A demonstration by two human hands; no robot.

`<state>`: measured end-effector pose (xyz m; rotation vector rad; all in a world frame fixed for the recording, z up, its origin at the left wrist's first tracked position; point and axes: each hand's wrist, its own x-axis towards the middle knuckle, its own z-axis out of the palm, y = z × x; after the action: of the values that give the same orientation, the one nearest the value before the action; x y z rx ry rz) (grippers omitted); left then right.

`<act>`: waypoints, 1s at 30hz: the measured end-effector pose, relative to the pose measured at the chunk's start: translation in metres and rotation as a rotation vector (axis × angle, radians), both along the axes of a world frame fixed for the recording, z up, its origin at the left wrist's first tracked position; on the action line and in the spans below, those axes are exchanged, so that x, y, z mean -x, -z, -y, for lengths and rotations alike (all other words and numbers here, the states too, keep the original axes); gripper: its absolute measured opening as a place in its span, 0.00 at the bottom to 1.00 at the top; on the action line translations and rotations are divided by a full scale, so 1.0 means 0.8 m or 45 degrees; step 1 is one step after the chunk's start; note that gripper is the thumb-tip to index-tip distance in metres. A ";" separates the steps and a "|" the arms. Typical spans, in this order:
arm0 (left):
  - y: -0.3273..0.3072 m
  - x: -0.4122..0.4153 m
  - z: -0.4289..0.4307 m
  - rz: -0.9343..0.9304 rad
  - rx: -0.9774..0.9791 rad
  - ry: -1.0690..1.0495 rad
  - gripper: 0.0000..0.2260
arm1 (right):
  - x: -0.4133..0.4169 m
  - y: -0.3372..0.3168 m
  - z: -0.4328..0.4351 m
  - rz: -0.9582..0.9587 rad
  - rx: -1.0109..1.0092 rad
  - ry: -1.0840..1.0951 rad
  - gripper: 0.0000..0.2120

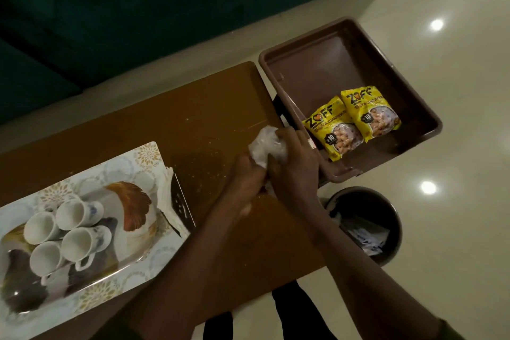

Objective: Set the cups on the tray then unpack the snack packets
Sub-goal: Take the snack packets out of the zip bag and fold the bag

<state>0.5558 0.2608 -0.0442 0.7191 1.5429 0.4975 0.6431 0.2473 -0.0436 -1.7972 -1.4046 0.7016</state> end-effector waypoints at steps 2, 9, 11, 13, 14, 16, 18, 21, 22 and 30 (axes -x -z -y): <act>-0.002 0.007 0.001 0.215 0.091 -0.073 0.08 | -0.006 0.002 0.002 -0.113 0.065 -0.131 0.17; -0.003 0.022 -0.022 0.750 0.362 0.247 0.20 | -0.073 0.028 0.036 -0.249 0.320 -0.378 0.37; 0.001 0.002 -0.022 0.408 0.305 0.569 0.20 | -0.093 0.036 0.054 -0.131 0.290 -0.241 0.30; 0.009 -0.016 -0.018 0.224 0.281 0.740 0.21 | -0.111 0.044 0.080 -0.098 0.264 -0.129 0.26; 0.015 -0.025 -0.015 0.197 0.298 0.783 0.20 | -0.121 0.048 0.095 -0.077 0.251 -0.073 0.26; 0.024 -0.039 -0.003 0.192 0.328 0.875 0.18 | -0.142 0.055 0.124 -0.064 0.239 0.085 0.24; 0.035 -0.051 0.011 0.166 0.371 0.996 0.16 | -0.166 0.064 0.146 -0.027 0.205 0.323 0.25; 0.050 -0.068 0.032 0.162 0.461 1.123 0.14 | -0.214 0.094 0.176 0.052 0.348 0.750 0.24; 0.054 -0.072 0.036 0.170 0.476 1.142 0.14 | -0.229 0.108 0.186 0.068 0.435 0.830 0.24; 0.070 -0.085 0.025 0.121 0.317 0.929 0.12 | -0.283 0.202 0.199 0.069 0.922 0.729 0.50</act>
<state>0.6235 0.2405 -0.1002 0.9767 1.1208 -0.2001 0.8693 0.0879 -0.2048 -2.6293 -0.6060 0.9089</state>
